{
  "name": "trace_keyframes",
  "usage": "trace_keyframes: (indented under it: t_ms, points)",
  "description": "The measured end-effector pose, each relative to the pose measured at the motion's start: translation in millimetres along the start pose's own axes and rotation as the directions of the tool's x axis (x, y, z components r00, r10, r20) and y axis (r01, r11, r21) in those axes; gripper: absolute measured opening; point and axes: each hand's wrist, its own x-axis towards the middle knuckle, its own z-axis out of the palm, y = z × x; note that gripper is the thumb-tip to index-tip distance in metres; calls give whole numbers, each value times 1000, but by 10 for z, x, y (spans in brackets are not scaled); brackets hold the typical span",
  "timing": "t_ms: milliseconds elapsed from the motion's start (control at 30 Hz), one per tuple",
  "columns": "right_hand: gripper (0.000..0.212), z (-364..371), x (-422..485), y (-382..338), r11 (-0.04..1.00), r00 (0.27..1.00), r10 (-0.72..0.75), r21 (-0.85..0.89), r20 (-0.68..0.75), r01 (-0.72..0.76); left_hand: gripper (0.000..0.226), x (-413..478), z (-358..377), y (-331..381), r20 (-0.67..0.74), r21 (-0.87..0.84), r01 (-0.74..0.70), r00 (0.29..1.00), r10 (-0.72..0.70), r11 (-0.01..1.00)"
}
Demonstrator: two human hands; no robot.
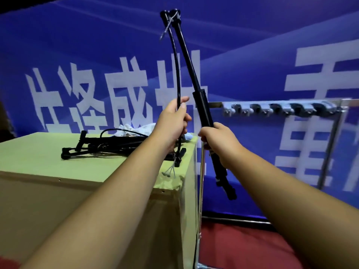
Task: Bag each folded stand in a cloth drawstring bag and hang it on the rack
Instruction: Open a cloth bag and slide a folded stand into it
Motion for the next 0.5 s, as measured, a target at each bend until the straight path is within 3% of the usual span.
trace_keyframes:
  t_ms: [200,333,500]
  points:
    - [4,-333,-380,703,991,990,132,28,-44,-130,38,-458,562,-619,156,17,66,985,-68,998]
    - [21,-415,-560,1267,966,965,253,69,-73,-248,42,-720,833,-1116,178,56,117,976,-125,992]
    - [16,-515,-687,1836,949,945,310,88,-101,-302,43,-963,1065,-1656,204,95,184,958,-200,978]
